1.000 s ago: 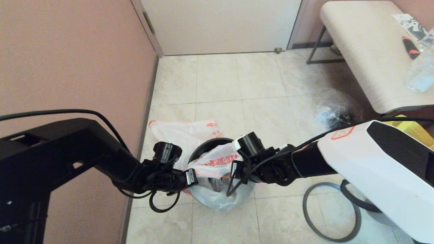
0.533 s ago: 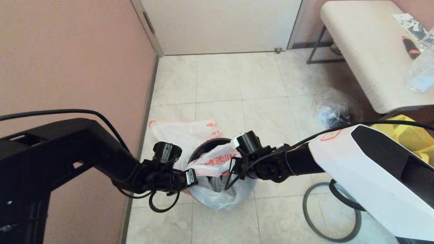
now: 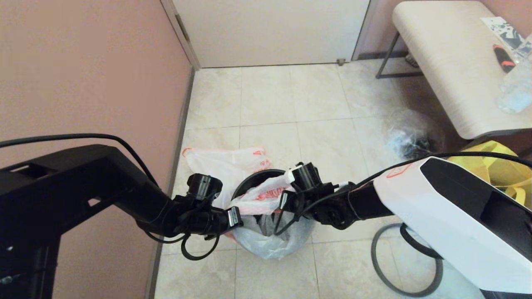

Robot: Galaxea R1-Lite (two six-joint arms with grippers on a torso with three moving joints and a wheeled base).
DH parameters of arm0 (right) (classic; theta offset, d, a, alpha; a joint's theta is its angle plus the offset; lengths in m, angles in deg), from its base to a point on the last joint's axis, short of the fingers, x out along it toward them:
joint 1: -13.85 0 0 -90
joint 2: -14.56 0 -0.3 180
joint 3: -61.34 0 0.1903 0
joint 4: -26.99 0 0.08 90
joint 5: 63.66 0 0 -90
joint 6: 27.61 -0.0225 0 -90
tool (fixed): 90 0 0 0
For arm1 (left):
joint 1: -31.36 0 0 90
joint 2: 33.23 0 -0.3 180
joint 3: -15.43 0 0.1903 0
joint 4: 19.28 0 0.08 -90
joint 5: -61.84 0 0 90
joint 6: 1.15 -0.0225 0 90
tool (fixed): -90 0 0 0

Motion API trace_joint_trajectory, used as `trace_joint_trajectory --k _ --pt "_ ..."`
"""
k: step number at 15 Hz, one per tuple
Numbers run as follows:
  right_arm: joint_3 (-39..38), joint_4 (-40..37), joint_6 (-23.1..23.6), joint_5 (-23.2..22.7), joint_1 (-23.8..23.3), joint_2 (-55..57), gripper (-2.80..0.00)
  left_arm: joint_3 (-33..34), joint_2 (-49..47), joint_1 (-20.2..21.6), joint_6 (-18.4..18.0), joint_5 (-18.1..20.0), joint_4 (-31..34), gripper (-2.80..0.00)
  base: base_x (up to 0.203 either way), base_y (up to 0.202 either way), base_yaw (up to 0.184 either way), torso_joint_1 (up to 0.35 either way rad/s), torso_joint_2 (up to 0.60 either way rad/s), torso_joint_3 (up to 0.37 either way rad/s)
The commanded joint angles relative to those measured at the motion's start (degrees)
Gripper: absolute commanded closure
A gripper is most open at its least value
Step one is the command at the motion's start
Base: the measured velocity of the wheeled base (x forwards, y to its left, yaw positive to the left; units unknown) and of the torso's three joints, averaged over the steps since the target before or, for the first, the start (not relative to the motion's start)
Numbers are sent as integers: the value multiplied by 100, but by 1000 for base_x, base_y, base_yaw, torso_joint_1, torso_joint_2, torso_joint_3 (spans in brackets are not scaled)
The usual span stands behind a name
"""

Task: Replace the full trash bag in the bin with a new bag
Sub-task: Put the new garbage bag on the trash can

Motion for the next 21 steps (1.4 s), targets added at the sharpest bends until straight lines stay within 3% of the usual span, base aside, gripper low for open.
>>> trace_joint_trajectory --k 1,8,10,14,18,21 --pt "476 27 -18 10 -144 116 0 9 16 -4 18 14 -14 0 0 0 0 0 0 0" --pt "1759 -16 12 -7 -478 520 0 88 44 -57 -35 137 -14 0 0 0 0 0 0 0" --pt "1790 86 149 -35 -529 664 0 110 26 -127 -62 120 -14 0 0 0 0 0 0 0" --pt "1790 234 232 -36 -634 845 0 271 98 -173 -314 215 -22 0 0 0 0 0 0 0" --pt "1790 234 314 -52 -609 618 0 557 201 -302 -974 532 -23 0 0 0 0 0 0 0" --pt "1782 204 421 -52 -493 513 0 563 149 -382 -1098 507 3 0 0 0 0 0 0 0"
